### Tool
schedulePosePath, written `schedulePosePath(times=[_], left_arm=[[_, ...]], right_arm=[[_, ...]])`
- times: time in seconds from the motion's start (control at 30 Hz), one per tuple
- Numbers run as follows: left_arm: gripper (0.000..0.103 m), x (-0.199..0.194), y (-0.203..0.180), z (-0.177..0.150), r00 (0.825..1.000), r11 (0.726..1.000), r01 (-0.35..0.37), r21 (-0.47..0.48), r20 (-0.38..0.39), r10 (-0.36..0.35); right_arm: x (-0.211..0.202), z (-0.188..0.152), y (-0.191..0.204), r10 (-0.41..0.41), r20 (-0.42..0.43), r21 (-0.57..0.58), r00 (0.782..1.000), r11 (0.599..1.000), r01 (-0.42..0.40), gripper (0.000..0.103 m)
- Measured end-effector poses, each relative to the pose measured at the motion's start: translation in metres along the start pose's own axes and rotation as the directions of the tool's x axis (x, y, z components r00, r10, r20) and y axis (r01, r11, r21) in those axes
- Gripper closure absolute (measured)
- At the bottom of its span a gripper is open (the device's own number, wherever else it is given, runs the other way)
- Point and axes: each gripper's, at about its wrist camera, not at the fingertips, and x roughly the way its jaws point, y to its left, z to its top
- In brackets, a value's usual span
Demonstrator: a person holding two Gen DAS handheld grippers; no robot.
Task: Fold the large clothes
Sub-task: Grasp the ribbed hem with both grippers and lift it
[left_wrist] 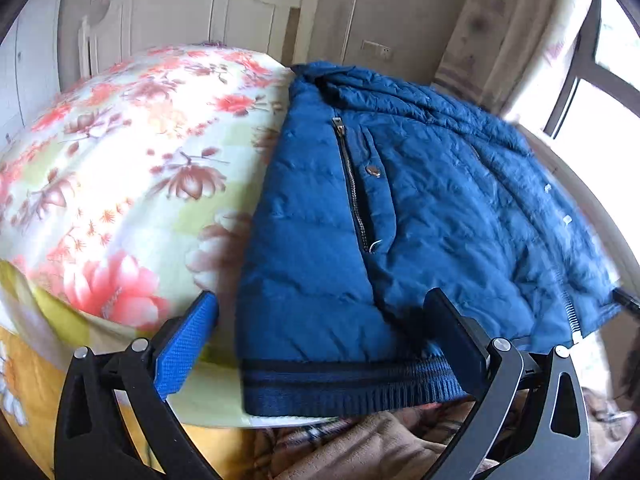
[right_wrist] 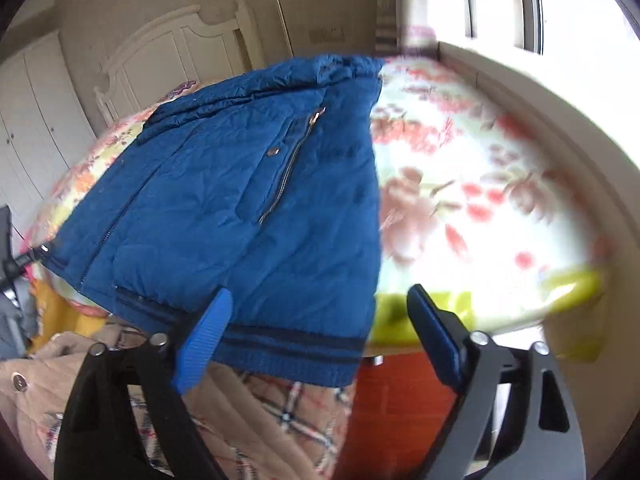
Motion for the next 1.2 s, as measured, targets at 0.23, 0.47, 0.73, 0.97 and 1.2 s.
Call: schedulePosePath(times=[0.23, 0.47, 0.73, 0.97, 1.2], left_arm=[[0.015, 0.003, -0.017, 0.0, 0.999, 0.999, 0.026, 0.043, -0.02, -0.025], [0.045, 0.005, -0.022, 0.005, 0.998, 0.998, 0.037, 0.049, -0.045, -0.034], [0.084, -0.033, 0.008, -0.002, 0.95, 0.946, 0.31, -0.099, 0.083, -0.303], [0.085, -0.11, 0.037, -0.025, 0.864, 0.849, 0.492, -0.192, 0.229, -0.449], [0.084, -0.178, 0.053, 0.008, 0.736, 0.739, 0.649, -0.18, 0.395, -0.55]], right_arm=[[0.008, 0.001, 0.021, -0.015, -0.007, -0.057, 1.0, 0.998, 0.015, 0.032], [0.01, 0.003, 0.024, 0.036, 0.015, -0.052, 0.999, 0.998, -0.035, 0.07], [-0.011, -0.004, -0.001, 0.299, 0.128, 0.035, 0.946, 0.951, -0.306, 0.087], [-0.075, -0.011, -0.001, 0.474, 0.245, -0.063, 0.846, 0.878, -0.474, 0.088], [-0.153, 0.022, 0.025, 0.517, 0.379, -0.16, 0.767, 0.853, -0.496, 0.088]])
